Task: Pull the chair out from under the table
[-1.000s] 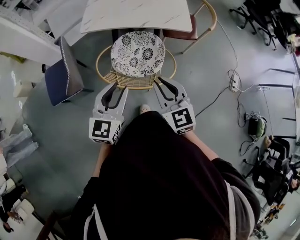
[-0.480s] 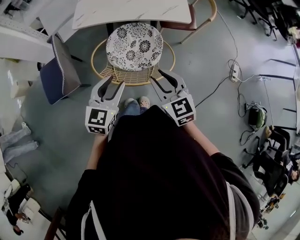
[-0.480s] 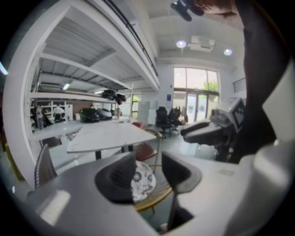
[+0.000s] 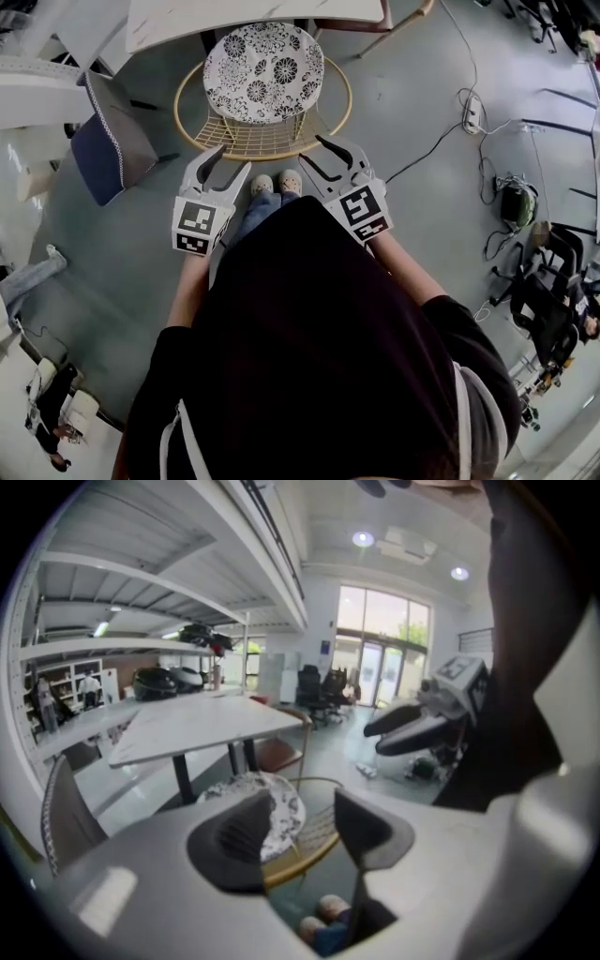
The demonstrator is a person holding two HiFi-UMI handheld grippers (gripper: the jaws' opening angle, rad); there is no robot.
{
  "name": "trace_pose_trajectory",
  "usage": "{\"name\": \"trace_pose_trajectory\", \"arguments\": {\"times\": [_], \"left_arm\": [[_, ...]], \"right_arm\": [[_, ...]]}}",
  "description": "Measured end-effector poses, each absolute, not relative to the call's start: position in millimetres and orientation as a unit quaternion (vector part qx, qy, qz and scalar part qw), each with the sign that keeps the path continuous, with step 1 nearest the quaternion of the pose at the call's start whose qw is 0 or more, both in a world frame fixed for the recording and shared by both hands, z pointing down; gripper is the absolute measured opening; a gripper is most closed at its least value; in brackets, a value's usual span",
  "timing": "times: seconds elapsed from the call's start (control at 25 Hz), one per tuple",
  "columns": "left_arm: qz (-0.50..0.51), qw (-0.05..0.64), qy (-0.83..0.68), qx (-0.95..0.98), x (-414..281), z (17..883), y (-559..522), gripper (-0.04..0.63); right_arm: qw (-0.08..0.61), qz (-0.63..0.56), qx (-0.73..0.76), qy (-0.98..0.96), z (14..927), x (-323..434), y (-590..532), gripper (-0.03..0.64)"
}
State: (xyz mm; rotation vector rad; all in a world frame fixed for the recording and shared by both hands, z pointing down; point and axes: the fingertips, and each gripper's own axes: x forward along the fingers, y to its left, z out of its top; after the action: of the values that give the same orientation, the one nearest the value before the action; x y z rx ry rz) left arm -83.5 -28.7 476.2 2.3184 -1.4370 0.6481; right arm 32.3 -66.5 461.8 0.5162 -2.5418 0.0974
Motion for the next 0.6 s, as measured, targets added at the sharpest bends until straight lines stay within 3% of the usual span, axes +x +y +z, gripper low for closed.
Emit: {"name": "trace_pose_trajectory", "arguments": {"times": [0.6], "left_arm": [[0.352, 0.21, -0.393, 0.823, -91, 568, -21, 0.264]], "right_arm": [[0.397, -0.038, 0.114, -0.91, 546, 30, -49, 0.147]]}}
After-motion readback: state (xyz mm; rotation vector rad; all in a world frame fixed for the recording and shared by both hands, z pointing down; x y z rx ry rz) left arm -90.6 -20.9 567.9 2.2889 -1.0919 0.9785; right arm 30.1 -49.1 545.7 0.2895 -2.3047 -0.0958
